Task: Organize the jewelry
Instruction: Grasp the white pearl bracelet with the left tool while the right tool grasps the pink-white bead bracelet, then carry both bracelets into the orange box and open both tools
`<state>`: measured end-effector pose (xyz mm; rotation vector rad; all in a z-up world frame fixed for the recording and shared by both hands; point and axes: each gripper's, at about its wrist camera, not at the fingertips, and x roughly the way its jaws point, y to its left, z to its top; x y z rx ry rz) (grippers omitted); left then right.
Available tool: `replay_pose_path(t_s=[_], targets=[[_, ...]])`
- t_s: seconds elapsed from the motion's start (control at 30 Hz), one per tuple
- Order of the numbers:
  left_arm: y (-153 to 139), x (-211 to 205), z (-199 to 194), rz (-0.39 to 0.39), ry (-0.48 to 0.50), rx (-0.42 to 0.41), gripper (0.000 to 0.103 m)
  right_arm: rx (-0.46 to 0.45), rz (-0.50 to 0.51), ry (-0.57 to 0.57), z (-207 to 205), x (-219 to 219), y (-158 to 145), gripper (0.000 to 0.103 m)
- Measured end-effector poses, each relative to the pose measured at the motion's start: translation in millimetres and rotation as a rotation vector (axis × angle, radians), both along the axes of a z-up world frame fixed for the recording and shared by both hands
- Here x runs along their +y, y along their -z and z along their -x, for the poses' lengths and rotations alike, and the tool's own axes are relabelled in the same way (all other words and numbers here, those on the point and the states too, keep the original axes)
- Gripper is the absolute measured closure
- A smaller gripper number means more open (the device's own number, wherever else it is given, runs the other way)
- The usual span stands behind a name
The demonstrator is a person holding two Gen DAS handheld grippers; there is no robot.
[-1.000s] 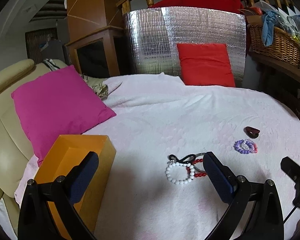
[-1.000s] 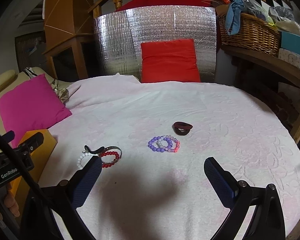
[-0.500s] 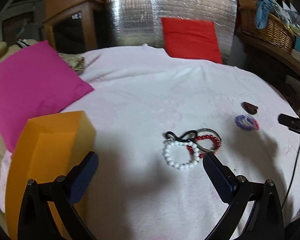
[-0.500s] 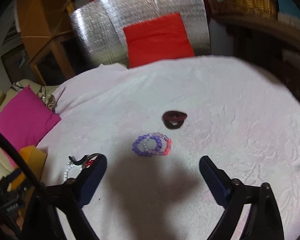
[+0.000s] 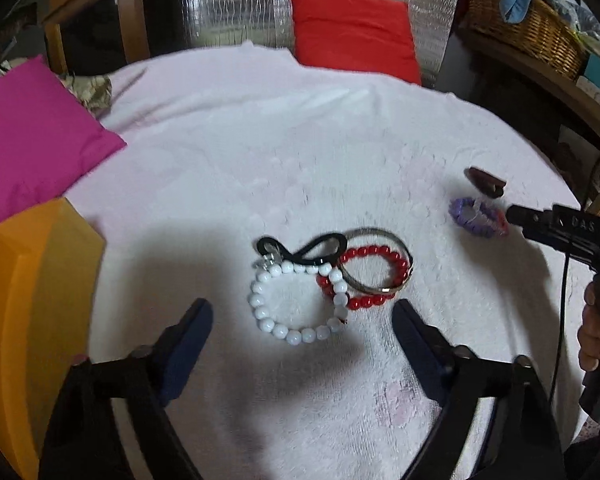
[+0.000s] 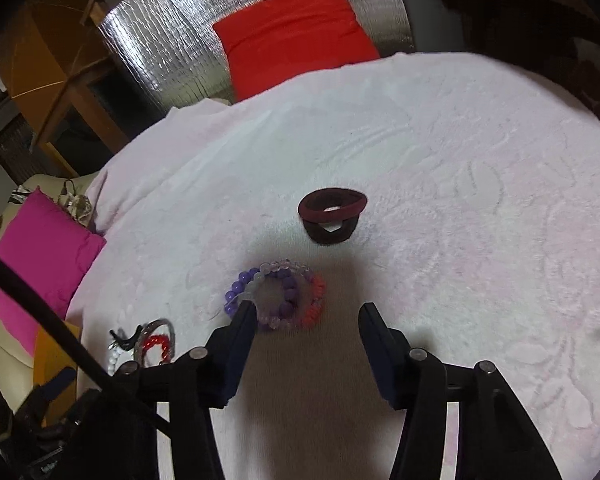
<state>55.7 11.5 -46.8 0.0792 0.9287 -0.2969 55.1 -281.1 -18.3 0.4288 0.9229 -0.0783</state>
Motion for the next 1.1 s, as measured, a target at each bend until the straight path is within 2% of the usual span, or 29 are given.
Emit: replay_pose_path(t_s=[0.07,0.17,0.23,0.27,0.33,0.4,0.6,0.8,0.9,1.0,1.03,1.07,1.1], targets=[[8.1,-0.4,-5.3,0.012,0.012,0.040,0.031,0.011,-0.004,0.009,-8.4,2.0,6.1,0.050],[15.9,1.3,-10.4,0.042,0.014,0.086,0.043,0.006,0.032,0.021,-17.8,7.1,10.1,0.059],[17.6,2.2,-11.9,0.061,0.022,0.096,0.051,-0.001,0.049,0.016,-20.1,11.4,10.8,0.077],[18.6,2.6,-12.9,0.075,0.028,0.105,0.060,0.003,0.058,0.008,-21.3,14.8,12.1,0.089],[19.1,3.0,-13.0,0.095,0.033,0.109,0.073,-0.006,0.098,-0.006,-19.7,22.4,10.2,0.094],[17.8,4.1,-12.3,0.104,0.040,0.101,0.090,-0.023,0.131,-0.032,-16.3,31.0,4.0,0.095],[8.3,7.8,-7.8,0.135,0.046,0.046,0.096,-0.126,0.115,-0.049,3.1,38.9,-25.0,0.095],[-2.5,19.2,3.2,0.168,0.059,0.024,0.097,-0.185,0.052,-0.054,24.5,39.6,-41.1,0.095],[-5.4,20.4,8.8,0.150,0.064,0.002,0.097,-0.189,0.035,-0.067,27.7,44.1,-43.8,0.095],[0.0,19.1,8.7,0.130,0.048,0.034,0.095,-0.190,0.018,-0.072,34.9,44.5,-44.2,0.095],[2.8,18.3,7.4,0.118,0.038,0.050,0.090,-0.190,0.013,-0.072,35.5,45.0,-44.4,0.095],[6.9,17.6,4.7,0.097,0.020,0.067,0.064,-0.191,0.009,-0.073,35.8,45.4,-44.7,0.095],[9.9,17.6,1.9,0.080,-0.001,0.077,0.034,-0.192,0.011,-0.074,36.2,45.9,-44.6,0.095]])
